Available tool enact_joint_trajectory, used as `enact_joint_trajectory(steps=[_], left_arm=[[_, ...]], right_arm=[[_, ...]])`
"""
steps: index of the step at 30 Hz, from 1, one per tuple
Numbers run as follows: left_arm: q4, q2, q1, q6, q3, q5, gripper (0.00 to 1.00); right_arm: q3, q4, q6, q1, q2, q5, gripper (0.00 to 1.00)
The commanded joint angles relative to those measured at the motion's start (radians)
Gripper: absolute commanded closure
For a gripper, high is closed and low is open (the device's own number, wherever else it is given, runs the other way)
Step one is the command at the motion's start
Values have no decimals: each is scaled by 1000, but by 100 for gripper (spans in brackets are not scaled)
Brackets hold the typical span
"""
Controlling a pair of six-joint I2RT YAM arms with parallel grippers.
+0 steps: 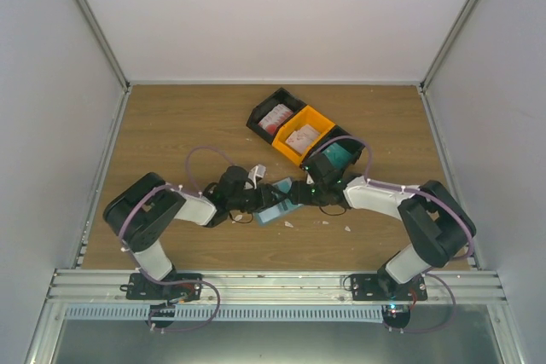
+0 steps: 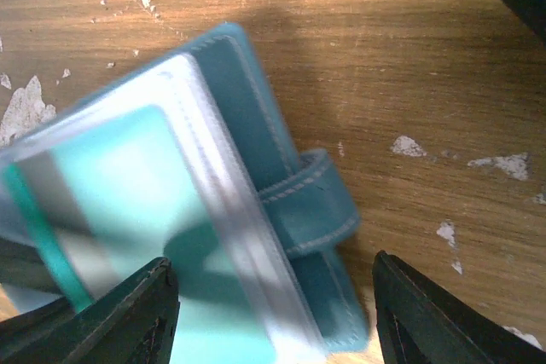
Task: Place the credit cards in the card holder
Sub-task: Insert the credit card into the card holder.
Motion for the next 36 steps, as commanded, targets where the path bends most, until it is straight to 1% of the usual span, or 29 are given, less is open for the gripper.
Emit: enact_joint_trajectory(steps=[1, 5, 7, 12, 14, 18, 21, 24, 27, 30, 33, 34, 36], left_arm=[[-156, -125, -7, 82, -3, -48, 55], [-258, -200, -7, 121, -7, -90, 41], [-288, -207, -4, 136, -4, -94, 36], [-335, -199, 8, 150, 12, -75, 32], [-382, -200, 15, 144, 27, -73, 31], [-472, -243, 32, 55, 36, -30, 27], [-538, -300, 35, 22, 29, -53, 25], [-612, -346, 46, 28, 29, -91, 23], [-652, -381, 50, 41, 23, -116, 23], [-658, -405, 52, 65, 17, -131, 24], [-621, -419, 52, 107, 21, -132, 32], [-611, -413, 53, 123, 32, -127, 37], [-574, -387, 53, 157, 60, -103, 43]], right_arm=[[61, -80, -60, -4, -38, 33, 37], [159, -169, -217, -34, -46, -10, 37], [209, -220, -271, -45, -48, -9, 37], [275, -275, -324, -104, -76, 1, 36], [290, -280, -324, -123, -90, 0, 36], [301, -272, -314, -128, -98, -33, 36], [293, -267, -299, -129, -113, -17, 37], [302, -266, -320, -155, -131, 6, 37], [344, -299, -383, -204, -126, 31, 37], [419, -392, -471, -261, -76, 73, 40], [479, -469, -542, -304, -20, 116, 46], [492, -482, -565, -314, -4, 113, 48], [509, -501, -611, -326, 31, 103, 51]])
